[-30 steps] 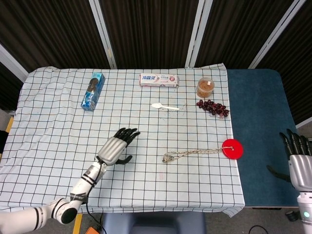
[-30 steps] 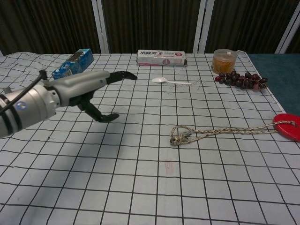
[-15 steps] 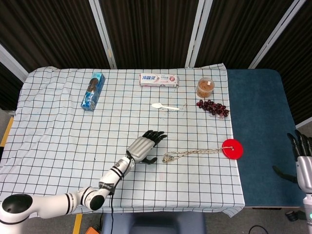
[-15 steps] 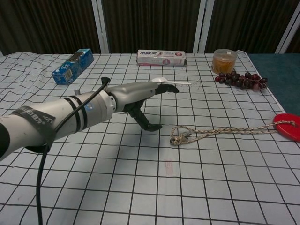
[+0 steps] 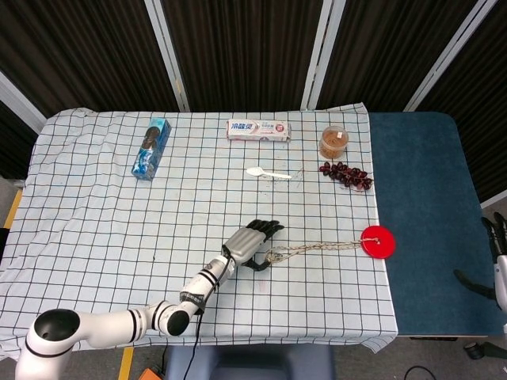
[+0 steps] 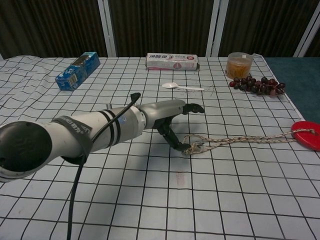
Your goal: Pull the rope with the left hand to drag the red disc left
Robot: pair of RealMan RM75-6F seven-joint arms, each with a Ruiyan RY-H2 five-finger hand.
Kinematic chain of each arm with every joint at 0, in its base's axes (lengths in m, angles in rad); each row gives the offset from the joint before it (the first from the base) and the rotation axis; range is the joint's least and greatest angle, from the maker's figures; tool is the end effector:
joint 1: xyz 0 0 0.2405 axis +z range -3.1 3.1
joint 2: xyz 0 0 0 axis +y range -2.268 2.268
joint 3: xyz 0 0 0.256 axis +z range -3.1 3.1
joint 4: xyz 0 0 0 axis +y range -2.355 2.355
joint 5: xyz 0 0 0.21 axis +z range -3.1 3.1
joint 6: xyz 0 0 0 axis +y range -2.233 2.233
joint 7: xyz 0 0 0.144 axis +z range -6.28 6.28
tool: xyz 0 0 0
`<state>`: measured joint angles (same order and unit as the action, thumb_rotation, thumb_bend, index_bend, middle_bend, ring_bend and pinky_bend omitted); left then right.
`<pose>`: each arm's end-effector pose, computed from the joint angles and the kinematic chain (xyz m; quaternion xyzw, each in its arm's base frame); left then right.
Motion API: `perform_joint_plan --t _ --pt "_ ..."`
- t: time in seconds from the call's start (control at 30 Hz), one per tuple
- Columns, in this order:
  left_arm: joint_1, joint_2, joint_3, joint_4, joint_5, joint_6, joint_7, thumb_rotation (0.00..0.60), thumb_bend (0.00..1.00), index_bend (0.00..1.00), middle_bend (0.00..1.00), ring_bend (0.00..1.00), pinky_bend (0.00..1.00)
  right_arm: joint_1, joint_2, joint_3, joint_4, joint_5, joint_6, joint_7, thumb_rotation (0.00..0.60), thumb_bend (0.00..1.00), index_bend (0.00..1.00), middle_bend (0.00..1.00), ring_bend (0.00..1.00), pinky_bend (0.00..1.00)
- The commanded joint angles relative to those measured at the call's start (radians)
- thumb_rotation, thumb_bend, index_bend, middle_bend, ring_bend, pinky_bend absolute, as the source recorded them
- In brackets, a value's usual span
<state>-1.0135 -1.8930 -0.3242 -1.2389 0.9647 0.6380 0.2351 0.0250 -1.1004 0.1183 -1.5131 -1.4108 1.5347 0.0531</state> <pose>-0.0266 0.3449 -0.1300 -0.7682 -0.4688 -0.3705 0.2297 -0.3439 -0.1749 0.1985 0.5379 -0.3663 0.3763 0.6595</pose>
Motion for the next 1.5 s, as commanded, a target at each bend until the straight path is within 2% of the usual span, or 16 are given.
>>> perform_joint_plan --t 0.03,0.33,0.5,0.7,0.77,0.97,1.03,1.13,1.27,1.5 --pt "-0.015 -0.007 -0.007 0.007 -0.022 -0.012 -0.001 0.600 0.34 0.07 0.00 0.00 0.00 0.000 0.001 0.000 0.001 0.000 0.000 0.002 0.600 0.27 0.00 0.00 0.00 0.00" --pt "-0.064 -0.067 0.019 0.086 -0.100 0.046 0.083 0.600 0.34 0.28 0.02 0.00 0.00 -0.006 -0.005 0.005 0.038 0.011 -0.006 0.038 0.600 0.27 0.00 0.00 0.00 0.00" --pt "-0.072 -0.076 0.030 0.101 -0.117 0.091 0.131 0.599 0.34 0.30 0.04 0.00 0.01 -0.007 -0.008 0.007 0.048 0.010 -0.005 0.046 0.600 0.27 0.00 0.00 0.00 0.00" --pt "-0.072 -0.058 0.023 0.065 -0.149 0.090 0.134 0.575 0.34 0.35 0.05 0.00 0.03 -0.005 -0.010 0.008 0.052 0.009 -0.009 0.046 0.600 0.27 0.00 0.00 0.00 0.00" --pt "-0.073 -0.053 0.015 0.051 -0.166 0.087 0.129 0.557 0.34 0.35 0.06 0.00 0.03 -0.005 -0.010 0.009 0.051 0.008 -0.008 0.044 0.600 0.27 0.00 0.00 0.00 0.00" --pt "-0.095 -0.053 0.014 0.055 -0.244 0.105 0.187 0.431 0.34 0.32 0.06 0.00 0.03 -0.007 -0.009 0.010 0.048 0.005 -0.002 0.042 0.600 0.27 0.00 0.00 0.00 0.00" --pt "-0.109 -0.054 0.017 0.060 -0.312 0.109 0.234 0.301 0.33 0.31 0.05 0.00 0.03 -0.008 -0.009 0.010 0.048 0.003 -0.001 0.044 0.600 0.27 0.00 0.00 0.00 0.00" --pt "-0.128 -0.045 0.017 0.047 -0.400 0.121 0.290 0.218 0.33 0.30 0.05 0.00 0.03 -0.008 -0.011 0.011 0.054 0.003 -0.001 0.048 0.600 0.27 0.00 0.00 0.00 0.00" --pt "-0.145 -0.024 0.025 0.015 -0.460 0.135 0.336 0.209 0.33 0.36 0.05 0.00 0.03 -0.007 -0.014 0.014 0.062 0.004 -0.001 0.054 0.600 0.27 0.00 0.00 0.00 0.00" --pt "-0.157 -0.004 0.044 -0.029 -0.483 0.155 0.364 0.211 0.33 0.43 0.06 0.00 0.03 -0.007 -0.019 0.016 0.070 0.002 0.002 0.058 0.600 0.27 0.00 0.00 0.00 0.00"
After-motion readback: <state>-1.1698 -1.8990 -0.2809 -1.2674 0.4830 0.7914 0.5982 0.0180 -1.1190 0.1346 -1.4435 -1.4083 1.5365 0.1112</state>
